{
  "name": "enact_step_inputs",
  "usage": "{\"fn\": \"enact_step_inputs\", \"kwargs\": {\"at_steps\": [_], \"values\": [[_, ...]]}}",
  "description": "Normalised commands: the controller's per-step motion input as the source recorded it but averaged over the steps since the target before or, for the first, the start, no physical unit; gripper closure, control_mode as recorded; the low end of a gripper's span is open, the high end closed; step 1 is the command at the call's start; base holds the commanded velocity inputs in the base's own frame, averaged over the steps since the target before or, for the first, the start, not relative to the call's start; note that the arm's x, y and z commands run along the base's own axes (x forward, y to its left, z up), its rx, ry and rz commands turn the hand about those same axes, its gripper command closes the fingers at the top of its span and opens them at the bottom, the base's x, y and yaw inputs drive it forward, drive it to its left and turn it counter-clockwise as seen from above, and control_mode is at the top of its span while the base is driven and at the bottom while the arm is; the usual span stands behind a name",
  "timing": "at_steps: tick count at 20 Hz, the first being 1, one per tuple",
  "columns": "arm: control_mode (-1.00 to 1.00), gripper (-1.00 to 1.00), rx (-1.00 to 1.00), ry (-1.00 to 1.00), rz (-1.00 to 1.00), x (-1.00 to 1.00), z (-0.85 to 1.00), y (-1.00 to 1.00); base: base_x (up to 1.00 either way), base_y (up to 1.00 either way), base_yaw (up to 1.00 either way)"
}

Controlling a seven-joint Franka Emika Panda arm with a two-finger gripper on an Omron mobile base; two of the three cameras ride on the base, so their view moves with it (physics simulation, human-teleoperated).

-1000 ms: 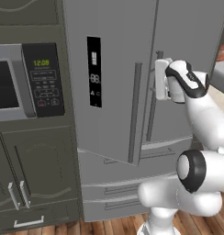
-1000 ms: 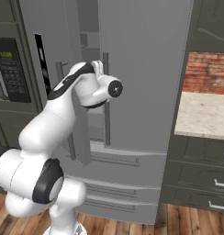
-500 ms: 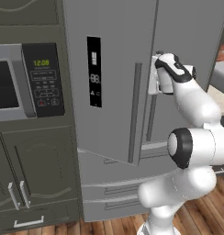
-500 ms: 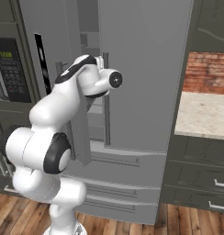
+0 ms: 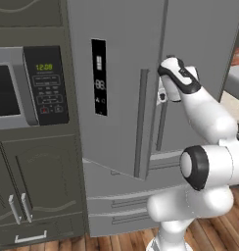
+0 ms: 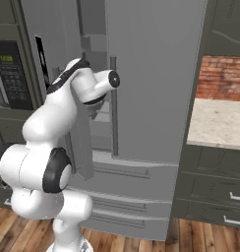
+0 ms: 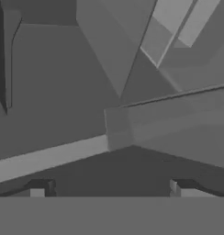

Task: Retrieve the mango and pear from the fridge and place them into the bowl on the dining table.

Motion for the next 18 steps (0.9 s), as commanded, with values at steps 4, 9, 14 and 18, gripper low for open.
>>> {"fn": "enact_step_inputs", "kwargs": {"at_steps": [4, 9, 14, 18], "values": [[-1.00, -1.00, -0.03, 0.03, 0.34, -1.00, -0.30, 1.00, 0.00, 0.00, 0.00], [-1.00, -1.00, -0.01, 0.06, 0.31, -1.00, -0.30, 1.00, 0.00, 0.00, 0.00], [-1.00, -1.00, 0.00, 0.03, 0.19, -0.67, -0.28, 1.00, 0.00, 0.00, 0.00], [-1.00, -1.00, -0.02, -0.03, 0.05, -0.49, 0.04, 0.65, 0.00, 0.00, 0.00]]}}
